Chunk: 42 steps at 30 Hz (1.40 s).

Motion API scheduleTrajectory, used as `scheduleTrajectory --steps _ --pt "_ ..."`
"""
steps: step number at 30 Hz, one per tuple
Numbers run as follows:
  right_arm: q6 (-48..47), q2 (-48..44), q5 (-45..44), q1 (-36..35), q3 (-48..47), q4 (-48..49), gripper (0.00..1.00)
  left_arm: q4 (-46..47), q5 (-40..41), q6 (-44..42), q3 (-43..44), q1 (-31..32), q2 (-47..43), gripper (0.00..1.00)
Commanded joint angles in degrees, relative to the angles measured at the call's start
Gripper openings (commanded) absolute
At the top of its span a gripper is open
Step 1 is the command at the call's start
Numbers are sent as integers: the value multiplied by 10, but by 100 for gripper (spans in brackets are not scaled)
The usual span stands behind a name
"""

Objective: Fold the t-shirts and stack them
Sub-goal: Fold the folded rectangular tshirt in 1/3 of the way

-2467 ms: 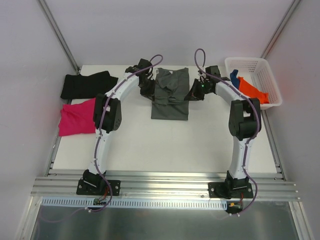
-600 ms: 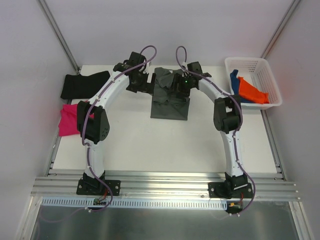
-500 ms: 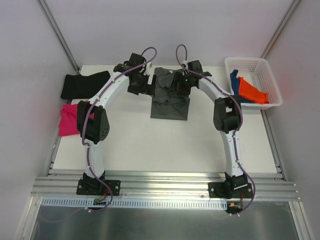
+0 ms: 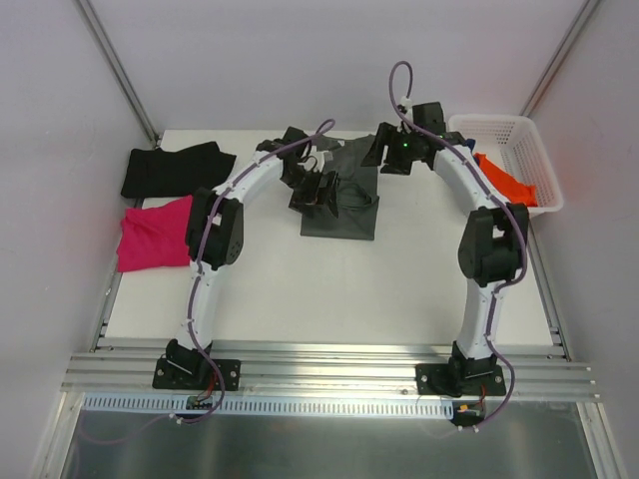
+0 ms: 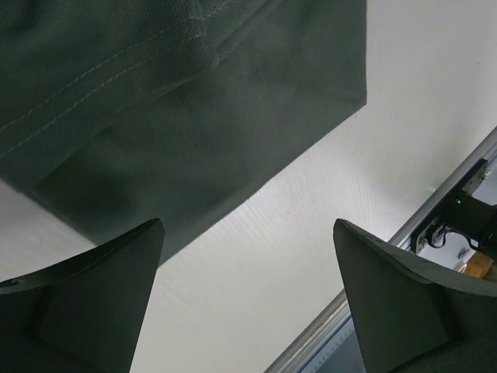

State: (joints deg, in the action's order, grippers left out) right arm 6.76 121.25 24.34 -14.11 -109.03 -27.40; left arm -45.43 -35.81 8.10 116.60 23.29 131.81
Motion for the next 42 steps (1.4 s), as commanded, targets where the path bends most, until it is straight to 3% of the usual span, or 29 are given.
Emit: scheduleTrajectory --steps 1,19,27,36,42 --pt "-5 -87 19 11 39 -11 71 -4 -29 -4 49 9 36 92" --pt "4 -139 63 -31 239 9 71 17 25 -2 152 10 131 92" --pt "-12 -136 59 -39 234 4 72 28 54 0 189 10 151 93" --pt "-50 -130 57 -50 297 13 72 41 68 4 220 8 170 93" --pt "-50 -65 67 -51 217 23 72 40 57 6 200 -2 141 93"
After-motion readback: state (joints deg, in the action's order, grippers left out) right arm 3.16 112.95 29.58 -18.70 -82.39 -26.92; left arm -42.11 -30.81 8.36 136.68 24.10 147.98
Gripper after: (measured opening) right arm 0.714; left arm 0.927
